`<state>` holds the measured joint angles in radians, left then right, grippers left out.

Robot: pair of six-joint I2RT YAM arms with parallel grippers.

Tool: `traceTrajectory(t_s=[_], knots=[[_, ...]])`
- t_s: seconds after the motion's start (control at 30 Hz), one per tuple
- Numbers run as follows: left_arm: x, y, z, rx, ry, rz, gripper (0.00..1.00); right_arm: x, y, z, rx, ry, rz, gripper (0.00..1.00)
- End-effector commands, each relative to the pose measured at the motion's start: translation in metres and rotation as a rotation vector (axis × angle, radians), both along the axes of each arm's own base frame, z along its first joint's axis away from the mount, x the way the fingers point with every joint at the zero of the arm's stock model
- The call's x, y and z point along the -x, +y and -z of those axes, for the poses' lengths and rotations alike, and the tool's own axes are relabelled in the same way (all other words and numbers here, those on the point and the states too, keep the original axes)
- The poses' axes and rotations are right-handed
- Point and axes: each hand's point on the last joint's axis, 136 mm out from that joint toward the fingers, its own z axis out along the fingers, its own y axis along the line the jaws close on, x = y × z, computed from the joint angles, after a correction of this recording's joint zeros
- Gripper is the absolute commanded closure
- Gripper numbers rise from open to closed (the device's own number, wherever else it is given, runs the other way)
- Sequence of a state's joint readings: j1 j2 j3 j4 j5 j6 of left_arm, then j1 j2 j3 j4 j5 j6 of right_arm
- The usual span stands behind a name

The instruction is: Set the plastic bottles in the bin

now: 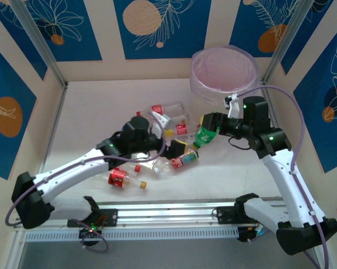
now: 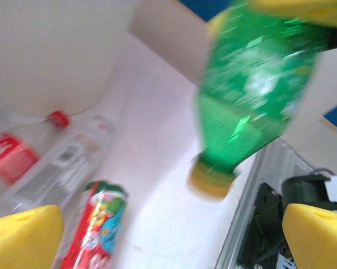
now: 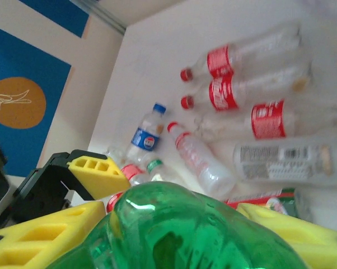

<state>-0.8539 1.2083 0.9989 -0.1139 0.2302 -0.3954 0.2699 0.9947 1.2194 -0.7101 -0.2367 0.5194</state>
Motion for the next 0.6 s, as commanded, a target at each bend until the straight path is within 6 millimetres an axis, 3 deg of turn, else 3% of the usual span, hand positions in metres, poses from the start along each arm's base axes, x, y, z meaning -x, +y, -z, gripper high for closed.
traceTrajectory(t_s=[0.0,0.17,0.3,0.4,0.57], knots=[[-0.016,0.063,0.049,-0.163,0.216,-0.229,0.00,-0.007,-0.005,-0.039,0.080,-0.148,-0.005,0.60],[-0.013,0.131,0.077,-0.294,0.409,-0.430,0.03,-0.040,-0.011,-0.110,0.130,-0.354,0.048,0.61],[0.003,0.163,0.082,-0.363,0.471,-0.509,0.04,-0.084,-0.029,-0.151,0.169,-0.456,0.147,0.62],[0.015,0.179,0.084,-0.385,0.514,-0.545,0.04,-0.124,-0.046,-0.158,0.200,-0.456,0.215,0.61],[0.039,0.202,0.094,-0.476,0.593,-0.584,0.02,-0.187,-0.071,-0.145,0.277,-0.413,0.305,0.62]])
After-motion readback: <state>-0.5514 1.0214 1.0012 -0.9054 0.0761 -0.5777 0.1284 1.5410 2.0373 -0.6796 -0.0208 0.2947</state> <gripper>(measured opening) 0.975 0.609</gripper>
